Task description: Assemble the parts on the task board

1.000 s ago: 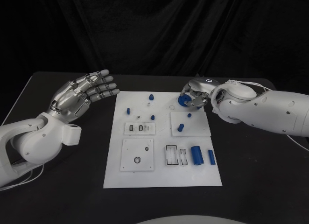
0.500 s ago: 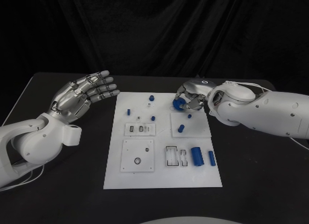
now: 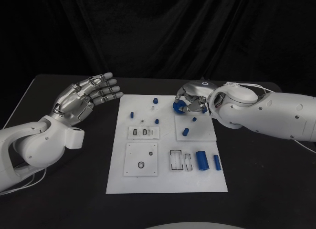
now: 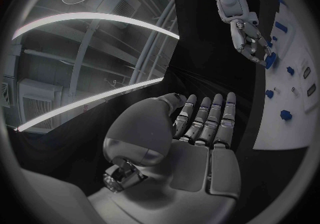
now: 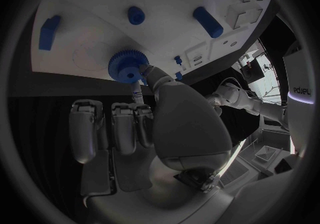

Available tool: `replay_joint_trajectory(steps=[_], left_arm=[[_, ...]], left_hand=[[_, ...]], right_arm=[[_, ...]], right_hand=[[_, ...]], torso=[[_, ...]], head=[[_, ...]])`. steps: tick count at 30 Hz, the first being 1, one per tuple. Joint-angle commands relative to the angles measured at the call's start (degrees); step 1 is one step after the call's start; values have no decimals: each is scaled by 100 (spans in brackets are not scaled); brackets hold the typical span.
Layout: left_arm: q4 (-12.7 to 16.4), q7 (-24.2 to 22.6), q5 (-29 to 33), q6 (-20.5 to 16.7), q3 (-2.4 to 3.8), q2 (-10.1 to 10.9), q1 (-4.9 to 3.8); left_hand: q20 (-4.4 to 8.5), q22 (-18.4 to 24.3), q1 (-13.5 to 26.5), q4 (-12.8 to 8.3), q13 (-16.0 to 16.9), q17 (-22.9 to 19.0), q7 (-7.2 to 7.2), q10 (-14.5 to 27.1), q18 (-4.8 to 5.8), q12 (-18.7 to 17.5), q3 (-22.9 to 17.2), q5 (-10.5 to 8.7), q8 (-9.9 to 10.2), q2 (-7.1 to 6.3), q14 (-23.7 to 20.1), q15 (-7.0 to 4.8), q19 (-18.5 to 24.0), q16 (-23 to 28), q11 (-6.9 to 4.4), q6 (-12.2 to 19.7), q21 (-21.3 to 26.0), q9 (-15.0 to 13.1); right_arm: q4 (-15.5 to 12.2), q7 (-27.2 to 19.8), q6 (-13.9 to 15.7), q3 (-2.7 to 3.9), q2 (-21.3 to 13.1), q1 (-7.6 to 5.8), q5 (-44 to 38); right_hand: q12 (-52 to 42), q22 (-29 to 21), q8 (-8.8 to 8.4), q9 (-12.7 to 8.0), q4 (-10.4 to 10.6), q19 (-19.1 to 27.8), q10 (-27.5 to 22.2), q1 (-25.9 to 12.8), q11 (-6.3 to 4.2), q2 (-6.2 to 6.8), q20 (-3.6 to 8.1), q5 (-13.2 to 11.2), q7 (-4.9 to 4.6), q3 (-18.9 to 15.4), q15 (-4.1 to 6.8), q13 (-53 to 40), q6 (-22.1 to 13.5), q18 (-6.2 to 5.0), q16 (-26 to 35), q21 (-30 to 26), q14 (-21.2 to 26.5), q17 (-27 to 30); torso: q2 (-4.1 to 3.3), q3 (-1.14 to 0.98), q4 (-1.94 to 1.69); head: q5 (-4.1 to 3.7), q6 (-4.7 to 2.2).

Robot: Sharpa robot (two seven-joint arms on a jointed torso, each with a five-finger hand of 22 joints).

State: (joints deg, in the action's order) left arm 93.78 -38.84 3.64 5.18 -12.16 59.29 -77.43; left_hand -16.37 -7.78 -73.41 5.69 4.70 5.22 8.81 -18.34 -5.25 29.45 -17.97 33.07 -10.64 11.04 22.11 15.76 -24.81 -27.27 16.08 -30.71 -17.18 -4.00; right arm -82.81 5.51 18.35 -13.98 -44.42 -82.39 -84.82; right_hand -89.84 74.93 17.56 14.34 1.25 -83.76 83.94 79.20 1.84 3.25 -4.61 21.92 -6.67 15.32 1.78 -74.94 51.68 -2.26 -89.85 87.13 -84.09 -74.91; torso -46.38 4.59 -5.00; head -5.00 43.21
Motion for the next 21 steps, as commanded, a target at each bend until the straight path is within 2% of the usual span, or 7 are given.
replay_joint_trajectory(steps=[1, 10, 14, 17, 21], left_arm=[[0, -658, 20, 82, 5, -22, 11], [-8, -631, 20, 91, 5, -54, 11], [-8, -625, 20, 90, 5, -58, 11], [-6, -619, 20, 91, 5, -61, 11], [-9, -611, 20, 92, 5, -60, 11]], left_hand=[[-10, 10, 71, 0, 4, -9, 23, -6, 52, 26, -38, 12, -6, -5, -25, 2, 35, -28, 33, 5, 2, 0], [-10, 10, 71, 0, 4, -9, 23, -6, 52, 26, -38, 12, -6, -5, -25, 2, 35, -28, 33, 5, 2, 0], [-10, 10, 71, 0, 4, -9, 23, -6, 52, 26, -38, 12, -6, -5, -25, 2, 35, -28, 33, 5, 2, 0], [-10, 10, 71, 0, 4, -9, 23, -6, 52, 26, -38, 12, -6, -5, -25, 2, 35, -28, 33, 5, 2, 0], [-10, 10, 71, 0, 4, -9, 23, -6, 52, 26, -38, 12, -6, -5, -25, 2, 35, -28, 33, 5, 2, 0]], right_arm=[[12, -54, 18, 8, 68, -25, -41], [61, -118, -37, 18, 315, -46, -41], [97, -110, -82, 23, 382, -50, -41], [115, -85, -126, 25, 395, -51, -41], [128, 22, -122, 27, 375, -52, -153]], right_hand=[[-16, 1184, 35, 603, -1, -312, 606, -38, 24, -9, -13, -27, 14, -29, -17, -1506, -48, 97, 11, -23, -578, -1479], [-16, 1185, 38, 619, 0, -312, 606, -39, 29, -14, -15, -65, 7, -31, -20, -1506, -90, 97, 12, -24, -578, -1478], [-16, 1175, 27, 631, -1, -302, 606, -41, 32, -13, -18, -115, -4, -33, -24, -1506, -154, 93, 18, -35, -575, -1471], [-16, 1138, -107, 590, 35, -264, 606, -86, 44, -3, -29, -379, -48, -48, -32, -1506, -421, 78, 52, -77, -557, -1433], [-16, 1098, -488, 408, 124, -220, 606, -176, 23, 78, -22, -784, -78, -103, -22, -1506, -862, 59, 102, -133, -532, -1382]], torso=[[-6, -6, -8], [-4, -7, -2], [-6, 0, -11], [-7, 0, -10], [-7, -4, -11]], head=[[-11, -14], [-15, -14], [-16, -17], [-13, -18], [-13, -19]])
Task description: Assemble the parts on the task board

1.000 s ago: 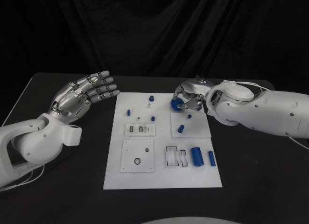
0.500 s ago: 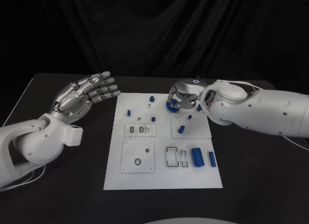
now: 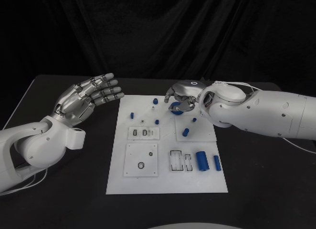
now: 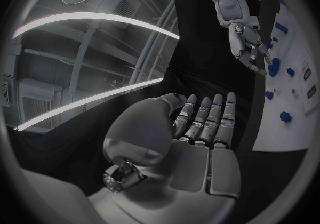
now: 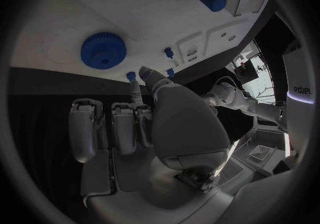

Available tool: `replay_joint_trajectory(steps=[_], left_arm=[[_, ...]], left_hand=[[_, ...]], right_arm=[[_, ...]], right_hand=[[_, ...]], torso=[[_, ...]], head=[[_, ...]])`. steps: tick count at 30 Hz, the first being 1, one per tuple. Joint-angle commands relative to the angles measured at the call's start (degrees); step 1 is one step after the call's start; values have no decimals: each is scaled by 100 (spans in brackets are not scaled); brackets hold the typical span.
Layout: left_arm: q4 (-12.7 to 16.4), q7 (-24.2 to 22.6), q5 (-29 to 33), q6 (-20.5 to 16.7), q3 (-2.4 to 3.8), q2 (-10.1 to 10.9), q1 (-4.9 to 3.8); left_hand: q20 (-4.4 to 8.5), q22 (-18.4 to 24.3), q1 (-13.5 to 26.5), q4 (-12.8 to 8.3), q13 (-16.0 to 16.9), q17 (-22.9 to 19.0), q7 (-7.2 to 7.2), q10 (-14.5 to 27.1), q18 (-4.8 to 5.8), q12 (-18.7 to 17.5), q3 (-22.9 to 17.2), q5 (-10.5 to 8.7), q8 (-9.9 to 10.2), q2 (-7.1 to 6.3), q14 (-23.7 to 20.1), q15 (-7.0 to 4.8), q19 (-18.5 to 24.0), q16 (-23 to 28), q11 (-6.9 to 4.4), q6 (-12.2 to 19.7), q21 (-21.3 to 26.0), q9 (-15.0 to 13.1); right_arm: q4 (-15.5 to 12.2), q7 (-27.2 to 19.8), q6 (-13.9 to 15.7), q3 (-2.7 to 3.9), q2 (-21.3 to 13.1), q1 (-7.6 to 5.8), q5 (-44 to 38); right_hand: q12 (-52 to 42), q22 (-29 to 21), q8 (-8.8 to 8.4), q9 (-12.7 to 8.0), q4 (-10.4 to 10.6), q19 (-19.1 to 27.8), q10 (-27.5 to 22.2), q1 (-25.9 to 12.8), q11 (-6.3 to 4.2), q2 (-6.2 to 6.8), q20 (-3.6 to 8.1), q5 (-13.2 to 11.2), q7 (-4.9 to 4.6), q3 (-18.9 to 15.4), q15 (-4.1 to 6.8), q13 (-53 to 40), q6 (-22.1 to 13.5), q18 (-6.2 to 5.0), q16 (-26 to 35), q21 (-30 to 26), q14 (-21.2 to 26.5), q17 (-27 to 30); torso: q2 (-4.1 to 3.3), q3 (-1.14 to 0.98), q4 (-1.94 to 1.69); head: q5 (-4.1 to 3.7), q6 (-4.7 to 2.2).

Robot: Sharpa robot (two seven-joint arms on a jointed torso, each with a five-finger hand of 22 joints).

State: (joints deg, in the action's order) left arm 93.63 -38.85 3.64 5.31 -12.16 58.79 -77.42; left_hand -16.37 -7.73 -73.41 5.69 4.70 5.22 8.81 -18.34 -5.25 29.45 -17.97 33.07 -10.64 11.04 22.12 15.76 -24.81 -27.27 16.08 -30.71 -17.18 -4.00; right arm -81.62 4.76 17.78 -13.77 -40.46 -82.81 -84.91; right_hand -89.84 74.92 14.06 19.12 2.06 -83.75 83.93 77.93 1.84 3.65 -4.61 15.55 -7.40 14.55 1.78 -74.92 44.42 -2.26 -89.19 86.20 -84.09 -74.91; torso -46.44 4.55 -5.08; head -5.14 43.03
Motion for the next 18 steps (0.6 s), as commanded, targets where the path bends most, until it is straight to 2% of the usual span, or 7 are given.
replay_joint_trajectory(steps=[1, 3, 6, 12, 18], left_arm=[[3, -609, 20, 79, 5, -10, 10], [-1, -607, 20, 79, 5, -10, 10], [-3, -602, 20, 82, 5, -8, 10], [-10, -591, 20, 86, 5, -5, 11], [-24, -580, 20, 100, 5, -14, 12]], left_hand=[[-10, 5, 71, 0, 4, -9, 23, -6, 52, 26, -38, 12, -6, -5, -25, 2, 35, -28, 33, 5, 2, 1], [-10, 5, 71, 0, 4, -9, 23, -6, 52, 26, -38, 12, -6, -5, -25, 2, 35, -28, 33, 5, 2, 1], [-10, 5, 71, 0, 4, -9, 23, -6, 52, 26, -38, 12, -6, -5, -25, 2, 35, -28, 33, 5, 2, 1], [-10, 5, 71, 0, 4, -9, 23, -6, 52, 26, -38, 12, -6, -5, -25, 2, 35, -28, 33, 5, 2, 1], [-10, 5, 71, 0, 4, -9, 23, -6, 52, 26, -38, 12, -6, -5, -25, 2, 35, -28, 33, 5, 2, 1]], right_arm=[[13, 140, -48, 5, -34, -10, -205], [14, 203, -21, 5, -58, -10, -280], [13, 319, 0, 5, -115, -10, -397], [3, 497, -72, 4, -237, -8, -512], [-12, 610, -202, 2, -355, 5, -543]], right_hand=[[-16, 1098, -175, -89, 57, -219, 607, -64, 21, 45, -21, -197, -2, -39, -21, -1508, -164, 58, 38, -44, -531, -1380], [-16, 1090, -278, -142, 101, -211, 607, -111, 18, 72, -18, -302, 3, -89, -17, -1508, -240, 54, 46, -57, -528, -1373], [-16, 1101, -317, -164, 128, -221, 607, -143, 19, 84, -17, -324, -2, -118, -17, -1508, -260, 58, 31, -48, -535, -1389], [-16, 1195, -382, -219, 237, -317, 607, -271, 53, 79, -26, -259, -43, -200, -38, -1508, -205, 96, -55, 47, -580, -1482], [-16, 1284, -379, -245, 305, -407, 607, -344, 106, 60, -56, -181, -62, -247, -75, -1508, -24, 131, -81, 139, -591, -1509]], torso=[[-1, 0, -3], [2, 1, 0], [2, 1, 4], [2, -2, 20], [-1, -6, 11]], head=[[0, -1], [-2, -2], [11, -2], [17, 2], [2, 8]])
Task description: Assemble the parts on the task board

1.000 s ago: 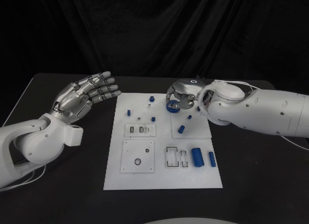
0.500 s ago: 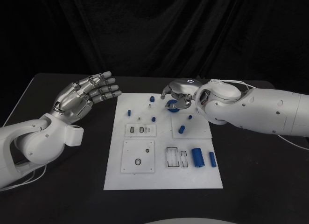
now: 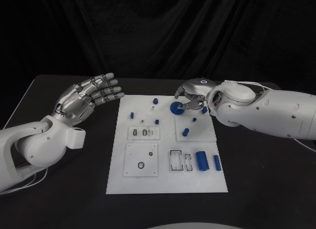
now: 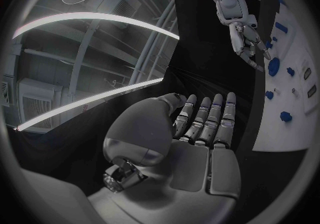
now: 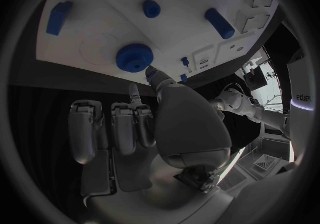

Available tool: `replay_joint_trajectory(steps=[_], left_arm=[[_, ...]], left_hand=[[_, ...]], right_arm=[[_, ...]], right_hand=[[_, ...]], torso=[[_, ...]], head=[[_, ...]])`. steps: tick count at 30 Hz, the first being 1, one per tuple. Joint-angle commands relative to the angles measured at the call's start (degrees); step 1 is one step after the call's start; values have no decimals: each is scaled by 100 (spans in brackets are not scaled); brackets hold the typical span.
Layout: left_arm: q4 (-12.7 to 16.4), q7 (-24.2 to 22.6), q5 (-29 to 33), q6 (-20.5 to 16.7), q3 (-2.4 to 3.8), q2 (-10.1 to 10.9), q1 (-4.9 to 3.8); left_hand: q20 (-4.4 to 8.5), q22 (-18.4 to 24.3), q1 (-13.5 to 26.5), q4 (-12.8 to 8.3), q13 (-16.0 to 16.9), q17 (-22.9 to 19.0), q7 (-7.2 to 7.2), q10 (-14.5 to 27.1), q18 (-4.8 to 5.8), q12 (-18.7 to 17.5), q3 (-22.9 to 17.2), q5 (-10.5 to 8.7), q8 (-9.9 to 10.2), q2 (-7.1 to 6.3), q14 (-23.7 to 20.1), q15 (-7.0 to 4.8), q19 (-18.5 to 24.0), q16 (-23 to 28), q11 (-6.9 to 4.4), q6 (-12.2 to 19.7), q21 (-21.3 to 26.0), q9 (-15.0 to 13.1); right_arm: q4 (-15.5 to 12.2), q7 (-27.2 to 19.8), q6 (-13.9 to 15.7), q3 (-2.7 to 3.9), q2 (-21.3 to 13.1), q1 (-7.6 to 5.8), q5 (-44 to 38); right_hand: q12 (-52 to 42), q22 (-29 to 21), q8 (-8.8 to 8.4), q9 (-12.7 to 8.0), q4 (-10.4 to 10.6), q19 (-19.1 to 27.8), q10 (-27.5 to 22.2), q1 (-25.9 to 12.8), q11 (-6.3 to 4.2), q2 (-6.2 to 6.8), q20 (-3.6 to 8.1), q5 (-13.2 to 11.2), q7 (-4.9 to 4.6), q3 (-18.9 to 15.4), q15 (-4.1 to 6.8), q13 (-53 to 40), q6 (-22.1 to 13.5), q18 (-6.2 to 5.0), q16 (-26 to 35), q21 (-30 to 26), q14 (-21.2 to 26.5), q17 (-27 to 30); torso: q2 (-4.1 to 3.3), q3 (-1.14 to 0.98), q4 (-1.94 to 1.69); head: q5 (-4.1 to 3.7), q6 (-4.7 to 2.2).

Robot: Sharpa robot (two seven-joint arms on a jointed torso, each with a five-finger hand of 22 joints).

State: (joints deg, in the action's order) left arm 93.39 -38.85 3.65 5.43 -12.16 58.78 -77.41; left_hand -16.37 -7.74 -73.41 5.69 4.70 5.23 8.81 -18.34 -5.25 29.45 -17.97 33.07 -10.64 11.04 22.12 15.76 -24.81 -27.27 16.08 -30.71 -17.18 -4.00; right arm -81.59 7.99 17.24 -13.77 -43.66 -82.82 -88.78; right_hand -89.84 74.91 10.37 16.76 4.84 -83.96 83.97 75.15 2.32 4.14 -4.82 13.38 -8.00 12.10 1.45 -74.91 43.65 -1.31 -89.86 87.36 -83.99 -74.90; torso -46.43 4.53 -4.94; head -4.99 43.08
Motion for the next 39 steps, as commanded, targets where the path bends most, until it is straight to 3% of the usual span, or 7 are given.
replay_joint_trajectory(steps=[1, 11, 20, 32, 39], left_arm=[[-2, -578, 20, 90, 5, -15, 12], [-20, -554, 20, 104, 5, -25, 14], [-28, -533, 20, 114, 5, -32, 16], [-55, -503, 20, 144, 5, -56, 18], [-62, -492, 20, 157, 5, -62, 19]], left_hand=[[-10, 7, 79, 1, 2, -9, 28, 3, 54, 23, -63, 10, -4, -6, -28, 3, 41, -38, 33, 8, 2, 1], [-10, 7, 81, 2, 2, -9, 30, 4, 54, 22, -68, 9, -3, -6, -29, 3, 42, -39, 33, 11, 3, 2], [-10, 7, 81, 2, 2, -9, 30, 4, 54, 22, -68, 9, -3, -6, -29, 3, 42, -39, 33, 11, 3, 2], [-10, 8, 87, 4, 1, -10, 36, 6, 56, 22, -84, 9, -2, -3, -33, 3, 47, -43, 35, 15, 3, 2], [-10, 8, 87, 4, 1, -10, 36, 6, 56, 22, -84, 9, -2, -3, -33, 3, 47, -43, 35, 15, 3, 2]], right_arm=[[-15, 297, -162, 2, -47, 8, -158], [15, 315, -258, 1, -72, 39, -165], [38, 278, -248, 1, -21, 81, -166], [144, 239, -241, 2, 102, 132, -166], [247, 216, -297, 2, 191, 175, -166]], right_hand=[[-16, 1285, -10, -9, 27, -386, 603, -66, 59, 11, -35, 35, -2, -2, -41, -1509, 53, 37, -14, 23, -601, -1510], [-16, 1274, -92, -66, 77, -376, 603, -122, 79, -3, -60, 41, -27, -32, -64, -1509, 24, 31, -14, 10, -601, -1510], [-16, 1282, -171, -141, 105, -382, 603, -146, 84, 3, -73, -175, -34, -82, -72, -1509, 35, 33, -14, 13, -601, -1510], [-16, 1279, -191, -160, 108, -378, 603, -144, 86, 4, -75, -227, -35, -95, -73, -1509, 35, 31, -14, 9, -601, -1510], [-16, 1273, -248, -233, 77, -370, 603, -73, 93, -50, -80, 116, -39, -66, -78, -1509, 103, 27, -14, -5, -601, -1510]], torso=[[-1, -4, -3], [-2, -6, 6], [1, -4, -9], [-1, 0, -10], [-1, -2, -3]], head=[[-17, 7], [-10, 6], [-31, 29], [-54, 32], [-55, 37]])
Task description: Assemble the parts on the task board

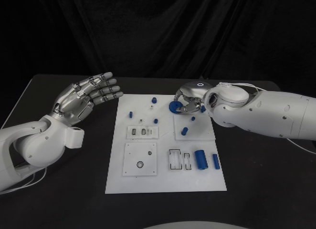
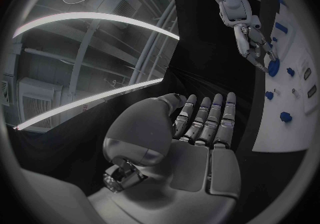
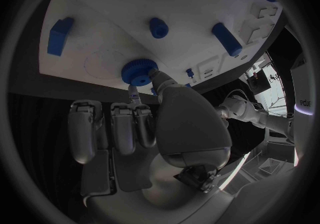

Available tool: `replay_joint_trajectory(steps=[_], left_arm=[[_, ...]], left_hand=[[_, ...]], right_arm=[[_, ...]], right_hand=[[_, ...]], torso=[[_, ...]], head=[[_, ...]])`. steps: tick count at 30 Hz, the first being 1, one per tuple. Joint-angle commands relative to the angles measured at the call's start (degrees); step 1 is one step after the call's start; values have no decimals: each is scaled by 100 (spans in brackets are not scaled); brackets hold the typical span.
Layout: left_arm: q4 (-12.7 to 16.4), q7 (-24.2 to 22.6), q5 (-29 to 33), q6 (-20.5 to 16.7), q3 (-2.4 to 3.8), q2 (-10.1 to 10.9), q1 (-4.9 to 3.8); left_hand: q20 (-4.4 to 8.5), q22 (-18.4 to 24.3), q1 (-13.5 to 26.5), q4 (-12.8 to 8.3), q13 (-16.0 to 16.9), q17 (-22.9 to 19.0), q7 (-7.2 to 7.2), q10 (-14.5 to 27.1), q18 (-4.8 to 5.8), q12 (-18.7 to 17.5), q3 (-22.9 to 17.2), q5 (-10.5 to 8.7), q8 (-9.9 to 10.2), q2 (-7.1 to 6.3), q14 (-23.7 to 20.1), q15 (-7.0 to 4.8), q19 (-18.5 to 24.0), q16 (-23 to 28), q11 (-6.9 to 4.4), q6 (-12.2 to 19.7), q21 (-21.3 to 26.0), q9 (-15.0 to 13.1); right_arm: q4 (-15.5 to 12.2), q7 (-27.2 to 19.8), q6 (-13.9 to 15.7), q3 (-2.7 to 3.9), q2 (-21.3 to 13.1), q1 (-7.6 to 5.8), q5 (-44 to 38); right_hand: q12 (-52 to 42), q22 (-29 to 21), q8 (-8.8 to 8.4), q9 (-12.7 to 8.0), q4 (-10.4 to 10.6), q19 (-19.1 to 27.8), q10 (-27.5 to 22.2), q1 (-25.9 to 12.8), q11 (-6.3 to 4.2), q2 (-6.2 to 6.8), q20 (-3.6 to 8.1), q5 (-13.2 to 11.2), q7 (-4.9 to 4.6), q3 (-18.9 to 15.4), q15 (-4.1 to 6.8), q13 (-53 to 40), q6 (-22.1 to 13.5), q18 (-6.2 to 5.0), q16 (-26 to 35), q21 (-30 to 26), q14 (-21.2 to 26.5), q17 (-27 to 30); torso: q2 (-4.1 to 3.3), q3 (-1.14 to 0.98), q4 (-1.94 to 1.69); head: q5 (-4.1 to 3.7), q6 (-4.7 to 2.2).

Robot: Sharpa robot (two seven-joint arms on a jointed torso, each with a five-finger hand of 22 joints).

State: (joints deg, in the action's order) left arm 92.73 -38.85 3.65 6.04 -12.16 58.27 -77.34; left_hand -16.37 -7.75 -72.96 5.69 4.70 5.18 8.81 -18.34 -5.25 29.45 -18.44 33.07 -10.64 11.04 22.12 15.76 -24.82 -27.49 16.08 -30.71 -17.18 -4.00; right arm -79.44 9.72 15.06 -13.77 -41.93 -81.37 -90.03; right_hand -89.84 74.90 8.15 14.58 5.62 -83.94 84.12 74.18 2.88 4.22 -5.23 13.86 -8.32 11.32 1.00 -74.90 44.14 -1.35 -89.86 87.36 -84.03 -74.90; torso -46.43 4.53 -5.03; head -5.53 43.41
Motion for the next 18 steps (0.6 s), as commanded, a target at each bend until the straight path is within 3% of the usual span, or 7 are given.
replay_joint_trajectory(steps=[1, 8, 13, 15, 18], left_arm=[[4, -490, 19, 97, 5, -11, 12], [-3, -478, 19, 108, 5, -12, 13], [-9, -465, 19, 122, 5, -15, 14], [-13, -456, 19, 129, 5, -15, 15], [-17, -448, 19, 136, 5, -15, 17]], left_hand=[[-10, 8, 42, 5, 1, -5, 36, 6, 55, 22, -37, 9, -2, -3, -33, 3, 47, -21, 35, 15, 3, 2], [-10, 8, 42, 5, 1, -5, 36, 6, 55, 22, -37, 9, -2, -3, -33, 3, 47, -21, 35, 15, 3, 2], [-9, 9, 47, 8, 1, -6, 42, 7, 56, 23, -52, 9, -3, 2, -37, 4, 51, -25, 38, 13, 4, 2], [-9, 9, 47, 8, 1, -6, 42, 7, 56, 23, -52, 9, -3, 2, -37, 4, 51, -25, 38, 13, 4, 2], [-9, 9, 49, 9, 1, -6, 44, 7, 56, 23, -59, 9, -1, 3, -39, 4, 53, -27, 39, 16, 4, 3]], right_arm=[[46, 39, -86, 2, 28, 36, -41], [141, 18, -163, 2, 93, 85, -41], [174, 3, -219, 2, 117, 108, -41], [181, -11, -228, 2, 122, 113, -41], [180, -43, -209, 2, 118, 116, -41]], right_hand=[[-16, 1272, -36, -27, -7, -369, 588, 31, 38, -63, -40, 116, -8, 18, -34, -1510, 61, 29, -14, -8, -597, -1510], [-16, 1264, -78, -101, -86, -357, 588, 113, 49, -73, -47, 619, -12, 112, -44, -1510, 176, 24, -14, -26, -597, -1510], [-16, 1252, 25, -77, -241, -340, 588, 267, 67, -48, -56, 1176, 10, 329, -57, -1510, 538, 16, 1, -49, -591, -1494], [-16, 1243, 107, -25, -347, -327, 588, 377, 54, -66, -53, 1306, 33, 461, -48, -1510, 733, 11, 18, -65, -584, -1478], [-16, 1242, 152, 20, -401, -324, 588, 401, 45, -53, -48, 1315, 49, 516, -41, -1510, 835, 10, 25, -69, -581, -1471]], torso=[[-1, -2, 7], [1, -2, 3], [-1, -1, 0], [0, -1, 2], [1, 1, 3]], head=[[2, 7], [-5, 16], [-3, 13], [-3, 10], [-5, 4]])
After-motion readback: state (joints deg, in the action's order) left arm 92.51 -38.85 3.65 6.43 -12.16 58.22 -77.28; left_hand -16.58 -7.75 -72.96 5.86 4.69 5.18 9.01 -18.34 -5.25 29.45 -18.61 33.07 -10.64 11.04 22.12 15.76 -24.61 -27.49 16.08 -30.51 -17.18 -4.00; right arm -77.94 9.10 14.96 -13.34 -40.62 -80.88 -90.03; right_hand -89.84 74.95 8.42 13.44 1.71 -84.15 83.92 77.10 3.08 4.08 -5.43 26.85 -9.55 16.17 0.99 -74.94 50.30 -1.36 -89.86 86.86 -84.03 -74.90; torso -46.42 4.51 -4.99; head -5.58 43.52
